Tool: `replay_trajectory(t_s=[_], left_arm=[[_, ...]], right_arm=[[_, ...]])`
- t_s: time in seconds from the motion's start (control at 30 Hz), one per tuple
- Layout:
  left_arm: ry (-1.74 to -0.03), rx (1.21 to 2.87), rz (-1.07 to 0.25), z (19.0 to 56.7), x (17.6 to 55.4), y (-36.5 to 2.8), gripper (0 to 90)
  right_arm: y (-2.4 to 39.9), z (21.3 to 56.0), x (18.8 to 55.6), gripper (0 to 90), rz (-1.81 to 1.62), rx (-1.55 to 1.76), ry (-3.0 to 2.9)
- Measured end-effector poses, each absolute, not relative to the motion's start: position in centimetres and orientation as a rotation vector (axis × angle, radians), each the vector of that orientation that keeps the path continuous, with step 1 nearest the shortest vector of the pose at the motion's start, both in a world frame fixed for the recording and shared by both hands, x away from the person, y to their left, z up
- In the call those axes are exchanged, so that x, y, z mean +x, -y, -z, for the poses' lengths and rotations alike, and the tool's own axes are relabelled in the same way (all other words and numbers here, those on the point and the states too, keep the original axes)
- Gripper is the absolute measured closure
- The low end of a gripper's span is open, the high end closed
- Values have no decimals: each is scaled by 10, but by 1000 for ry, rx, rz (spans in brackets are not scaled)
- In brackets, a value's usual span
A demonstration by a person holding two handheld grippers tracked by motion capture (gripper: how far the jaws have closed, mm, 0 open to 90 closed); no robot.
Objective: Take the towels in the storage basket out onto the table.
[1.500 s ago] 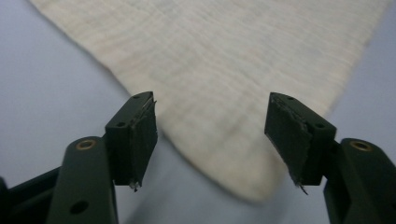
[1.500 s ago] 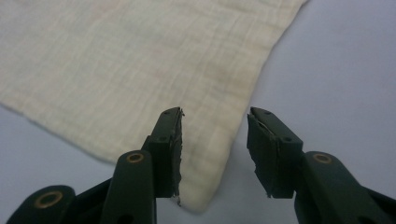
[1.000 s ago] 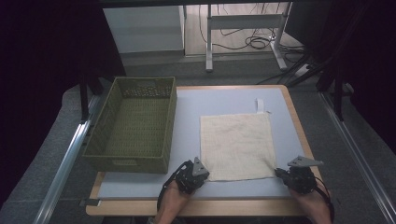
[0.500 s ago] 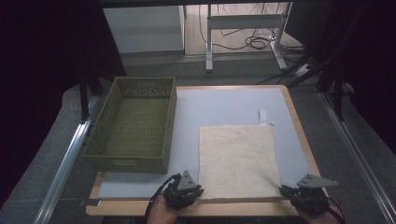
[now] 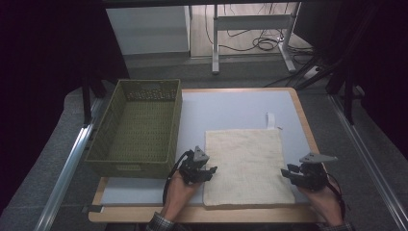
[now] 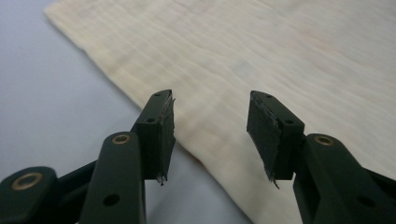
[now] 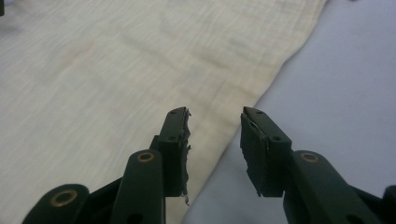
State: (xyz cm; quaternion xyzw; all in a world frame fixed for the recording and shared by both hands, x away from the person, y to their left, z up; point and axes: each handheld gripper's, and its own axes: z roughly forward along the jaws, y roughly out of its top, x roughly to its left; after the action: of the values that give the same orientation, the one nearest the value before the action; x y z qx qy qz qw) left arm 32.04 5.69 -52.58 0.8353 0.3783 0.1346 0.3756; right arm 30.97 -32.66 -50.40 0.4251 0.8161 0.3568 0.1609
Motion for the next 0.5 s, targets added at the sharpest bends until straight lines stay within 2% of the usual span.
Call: replay_trajectory(t_s=[0.1, 0.3, 0.5], left_arm=[[-991, 2130, -397, 525, 335, -57, 526], [-1039, 2105, -411, 521, 362, -55, 531], [-1099, 2086, -428, 526, 384, -55, 595]], right_arm=[[328, 504, 325, 616, -1034, 1240, -2292], [332, 507, 352, 590, -1041, 1289, -2248], [329, 511, 374, 596, -1052, 1300, -2234]])
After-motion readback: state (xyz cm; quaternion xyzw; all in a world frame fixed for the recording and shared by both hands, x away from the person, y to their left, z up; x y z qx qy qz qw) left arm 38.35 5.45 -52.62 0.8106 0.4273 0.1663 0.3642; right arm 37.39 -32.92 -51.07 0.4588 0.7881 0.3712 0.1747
